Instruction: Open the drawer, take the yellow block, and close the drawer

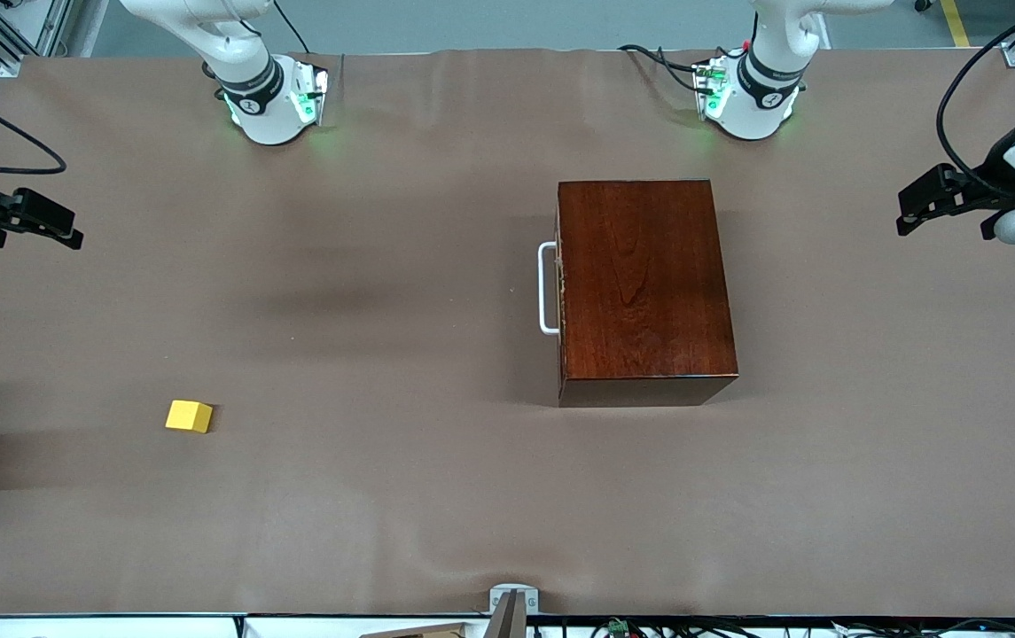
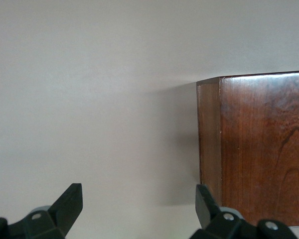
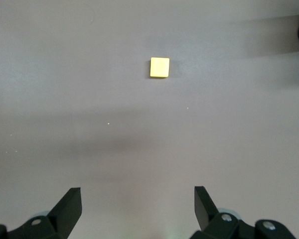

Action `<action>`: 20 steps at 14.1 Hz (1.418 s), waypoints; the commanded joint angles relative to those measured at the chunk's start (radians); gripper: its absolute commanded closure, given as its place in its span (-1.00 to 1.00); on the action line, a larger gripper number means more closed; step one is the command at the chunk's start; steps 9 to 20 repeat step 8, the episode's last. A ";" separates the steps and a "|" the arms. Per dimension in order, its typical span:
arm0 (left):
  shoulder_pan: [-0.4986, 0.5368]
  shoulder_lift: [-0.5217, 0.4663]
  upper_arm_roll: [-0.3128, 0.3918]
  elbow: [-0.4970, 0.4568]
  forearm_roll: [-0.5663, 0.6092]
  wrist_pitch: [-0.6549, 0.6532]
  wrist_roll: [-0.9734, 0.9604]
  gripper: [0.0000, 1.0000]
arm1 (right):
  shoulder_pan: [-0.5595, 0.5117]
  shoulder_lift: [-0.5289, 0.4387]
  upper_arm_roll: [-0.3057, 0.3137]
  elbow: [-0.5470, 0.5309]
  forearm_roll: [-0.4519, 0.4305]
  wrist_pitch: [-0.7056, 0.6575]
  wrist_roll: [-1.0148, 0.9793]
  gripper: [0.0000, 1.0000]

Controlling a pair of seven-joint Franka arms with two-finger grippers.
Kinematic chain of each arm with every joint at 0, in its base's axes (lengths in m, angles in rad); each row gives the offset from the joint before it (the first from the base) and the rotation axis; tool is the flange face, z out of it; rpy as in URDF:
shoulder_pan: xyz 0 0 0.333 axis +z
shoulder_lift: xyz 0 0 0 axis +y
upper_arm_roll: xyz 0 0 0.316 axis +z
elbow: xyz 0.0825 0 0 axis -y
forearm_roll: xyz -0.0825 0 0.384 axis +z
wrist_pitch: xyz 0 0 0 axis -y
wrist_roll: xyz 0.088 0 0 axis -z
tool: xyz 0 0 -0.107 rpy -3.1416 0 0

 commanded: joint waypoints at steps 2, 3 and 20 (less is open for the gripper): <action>0.000 -0.019 0.003 -0.032 -0.022 0.018 -0.018 -1.00 | -0.019 -0.003 0.006 0.008 0.008 -0.007 -0.014 -1.00; 0.000 -0.019 0.003 -0.030 -0.022 0.020 -0.019 -1.00 | -0.019 -0.004 0.005 0.008 0.010 -0.009 -0.014 -1.00; -0.002 -0.019 0.001 -0.030 -0.022 0.015 -0.022 -1.00 | -0.017 -0.003 0.006 0.009 0.010 -0.009 -0.004 -1.00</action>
